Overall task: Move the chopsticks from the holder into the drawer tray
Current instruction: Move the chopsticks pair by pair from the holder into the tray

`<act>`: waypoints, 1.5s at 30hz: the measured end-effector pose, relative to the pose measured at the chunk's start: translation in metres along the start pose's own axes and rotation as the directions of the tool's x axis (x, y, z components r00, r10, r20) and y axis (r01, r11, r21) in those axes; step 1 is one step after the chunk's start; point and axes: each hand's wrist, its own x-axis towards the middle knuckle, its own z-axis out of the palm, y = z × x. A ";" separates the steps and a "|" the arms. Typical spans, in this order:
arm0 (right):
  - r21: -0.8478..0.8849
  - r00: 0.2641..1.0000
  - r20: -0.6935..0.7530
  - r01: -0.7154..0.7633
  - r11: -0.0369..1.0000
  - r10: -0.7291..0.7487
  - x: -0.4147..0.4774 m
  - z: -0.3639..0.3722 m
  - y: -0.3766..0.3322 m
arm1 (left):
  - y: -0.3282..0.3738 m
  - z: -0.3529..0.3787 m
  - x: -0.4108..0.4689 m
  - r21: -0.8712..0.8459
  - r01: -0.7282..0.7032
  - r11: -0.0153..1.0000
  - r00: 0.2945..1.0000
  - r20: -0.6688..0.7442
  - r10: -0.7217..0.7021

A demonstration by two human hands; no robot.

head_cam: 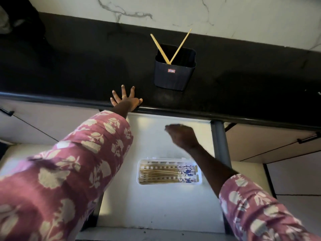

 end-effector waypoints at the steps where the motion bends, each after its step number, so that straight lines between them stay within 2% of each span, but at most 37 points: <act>1: -0.016 0.996 -0.092 -0.001 1.000 -0.001 0.020 -0.008 0.011 | 0.000 -0.001 -0.001 -0.001 0.002 1.000 1.000 0.003 -0.002; 5: -0.100 0.943 -0.333 -0.040 0.994 0.004 0.088 -0.035 0.043 | 0.000 -0.002 -0.002 -0.007 0.006 1.000 1.000 0.015 -0.006; 7: -0.090 0.919 -0.389 -0.098 0.991 0.056 0.117 -0.044 0.054 | 0.001 -0.002 -0.002 -0.005 0.010 1.000 1.000 0.015 -0.010; 9: -0.017 0.908 -0.387 -0.184 0.983 0.163 0.144 -0.053 0.055 | 0.001 -0.003 -0.001 -0.002 0.013 1.000 1.000 0.016 -0.013; 12: 0.101 0.870 -0.238 -0.420 0.902 0.432 0.184 -0.064 0.054 | 0.002 -0.003 0.002 -0.002 0.014 1.000 0.999 0.032 -0.014; 14: 0.126 0.788 -0.088 -0.598 0.792 0.609 0.210 -0.067 0.055 | 0.002 -0.003 0.005 0.002 0.009 1.000 0.999 0.034 -0.009; 16: 0.160 0.677 0.052 -0.732 0.663 0.734 0.233 -0.069 0.057 | 0.001 -0.002 0.007 0.008 0.010 1.000 0.999 0.035 -0.010; 17: 0.155 0.622 0.122 -0.782 0.604 0.774 0.243 -0.069 0.057 | 0.001 -0.002 0.008 0.011 0.010 1.000 0.999 0.037 -0.011; 19: 0.080 0.558 0.222 -0.827 0.556 0.799 0.256 -0.069 0.056 | 0.001 -0.002 0.011 0.012 0.014 1.000 0.999 0.041 -0.015; 23: 0.026 0.505 0.372 -0.845 0.535 0.779 0.268 -0.059 0.053 | 0.001 -0.001 0.012 0.012 0.024 1.000 0.999 0.038 -0.024; 25: 0.029 0.498 0.389 -0.848 0.529 0.775 0.268 -0.050 0.053 | 0.001 -0.001 0.012 0.011 0.024 1.000 0.999 0.039 -0.024; 31: -0.112 0.569 0.236 -0.789 0.604 0.788 0.268 -0.032 0.050 | 0.001 -0.001 0.012 0.003 0.016 1.000 0.999 0.040 -0.016; 38: -0.145 0.631 0.226 -0.732 0.666 0.742 0.268 -0.035 0.053 | 0.000 -0.002 0.010 -0.002 0.005 1.000 0.999 0.042 -0.004; 41: -0.113 0.644 0.185 -0.736 0.667 0.742 0.269 -0.041 0.055 | 0.001 -0.003 0.009 -0.010 0.008 1.000 0.999 0.046 -0.008; 45: 0.015 0.654 0.081 -0.755 0.655 0.752 0.272 -0.058 0.056 | 0.001 -0.004 0.008 -0.008 0.006 1.000 0.999 0.045 -0.006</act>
